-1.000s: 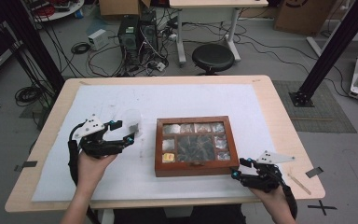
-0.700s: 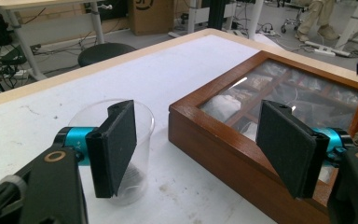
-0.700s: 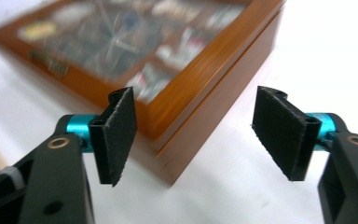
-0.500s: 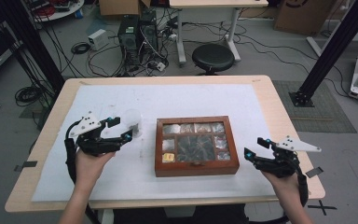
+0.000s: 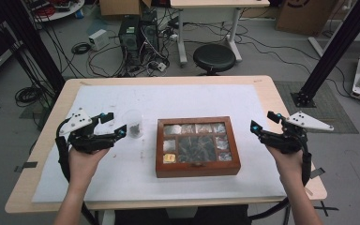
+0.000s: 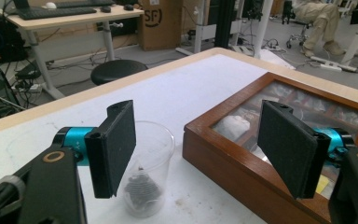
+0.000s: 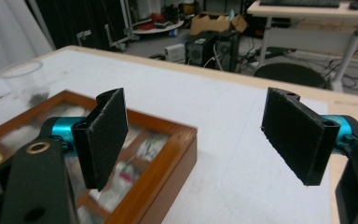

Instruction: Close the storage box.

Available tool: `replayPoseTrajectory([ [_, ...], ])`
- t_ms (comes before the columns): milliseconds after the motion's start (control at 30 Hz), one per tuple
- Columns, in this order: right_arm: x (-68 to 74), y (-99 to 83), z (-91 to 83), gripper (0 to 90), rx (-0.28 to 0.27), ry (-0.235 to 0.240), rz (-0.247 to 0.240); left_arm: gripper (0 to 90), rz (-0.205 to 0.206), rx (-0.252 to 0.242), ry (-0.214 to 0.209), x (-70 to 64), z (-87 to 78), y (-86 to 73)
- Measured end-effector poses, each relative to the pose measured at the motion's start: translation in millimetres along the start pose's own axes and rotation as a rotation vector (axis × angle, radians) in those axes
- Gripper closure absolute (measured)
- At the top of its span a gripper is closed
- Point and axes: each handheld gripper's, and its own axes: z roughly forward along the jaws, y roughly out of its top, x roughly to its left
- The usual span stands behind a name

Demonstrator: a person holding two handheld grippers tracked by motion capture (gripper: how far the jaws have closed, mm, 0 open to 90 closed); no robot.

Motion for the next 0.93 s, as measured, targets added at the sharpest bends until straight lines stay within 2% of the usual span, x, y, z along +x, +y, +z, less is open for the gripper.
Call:
replayPoseTrajectory([
  [133, -3.1, 7.4, 4.5, 22.0, -0.01, -0.027, 0.011, 27.8, -0.007, -0.009, 0.015, 4.8, -6.8, -0.3],
  [300, -4.8, 5.3, 5.7, 22.0, -0.009, -0.039, 0.012, 27.4, -0.018, -0.019, 0.029, 8.5, -12.9, -1.1],
  [933, -10.5, 0.1, 9.1, 22.0, 0.007, -0.038, 0.015, 26.3, -0.029, -0.01, 0.049, 12.1, -13.0, -5.5],
])
